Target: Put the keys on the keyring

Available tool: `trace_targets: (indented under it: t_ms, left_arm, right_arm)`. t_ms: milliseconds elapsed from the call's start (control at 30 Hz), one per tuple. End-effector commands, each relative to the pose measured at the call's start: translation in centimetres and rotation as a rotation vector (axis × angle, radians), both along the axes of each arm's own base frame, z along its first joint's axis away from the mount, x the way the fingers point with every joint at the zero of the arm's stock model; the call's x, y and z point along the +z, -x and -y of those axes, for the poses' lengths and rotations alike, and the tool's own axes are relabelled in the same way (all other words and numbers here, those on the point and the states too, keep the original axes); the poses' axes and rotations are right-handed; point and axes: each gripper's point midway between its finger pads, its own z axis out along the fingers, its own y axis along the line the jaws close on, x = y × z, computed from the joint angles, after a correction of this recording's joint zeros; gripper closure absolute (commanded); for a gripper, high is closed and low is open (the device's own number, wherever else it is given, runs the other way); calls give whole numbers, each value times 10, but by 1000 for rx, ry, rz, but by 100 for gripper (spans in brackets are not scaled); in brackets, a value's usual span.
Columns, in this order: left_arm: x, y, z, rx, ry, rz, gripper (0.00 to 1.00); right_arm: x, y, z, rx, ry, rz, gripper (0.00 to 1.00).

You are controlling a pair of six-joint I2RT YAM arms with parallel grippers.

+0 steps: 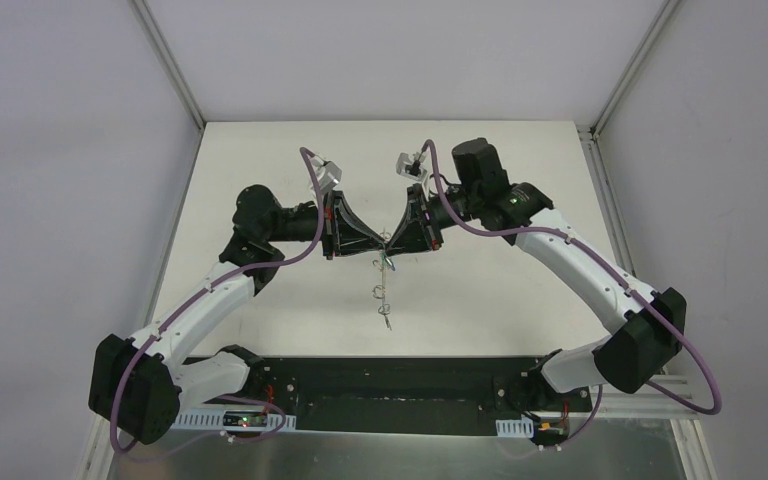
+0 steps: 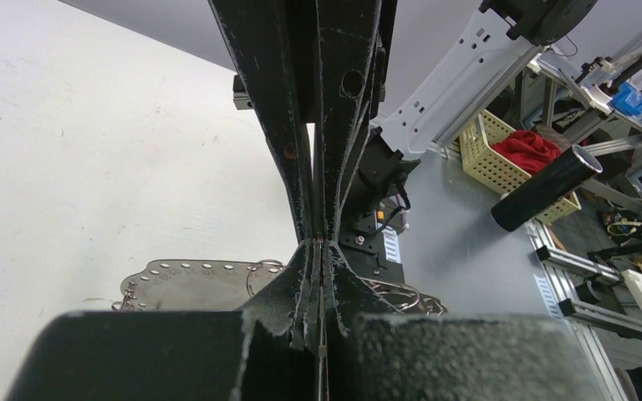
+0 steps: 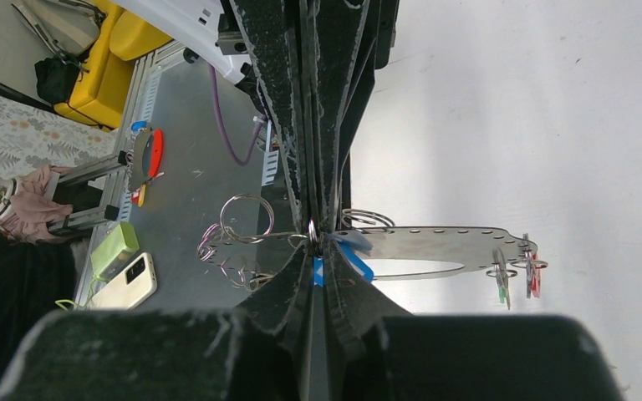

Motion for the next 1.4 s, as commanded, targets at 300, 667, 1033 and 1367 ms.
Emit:
trace_targets:
  t_ms: [300, 667, 1033, 1367]
  left_arm:
    - [13, 0, -3, 8, 31, 96, 100]
    - [-13, 0, -12, 7, -188, 160, 60]
    - [-37, 4, -13, -6, -244, 193, 62]
    - [-40, 3, -11, -9, -250, 198, 75]
  right_arm:
    - [12, -3, -1, -11, -13, 78, 100]
    - [-17, -6, -5, -51, 151, 195, 100]
    - [-18, -2, -17, -15, 155, 163, 100]
    - [-20, -1, -19, -5, 151, 148, 100]
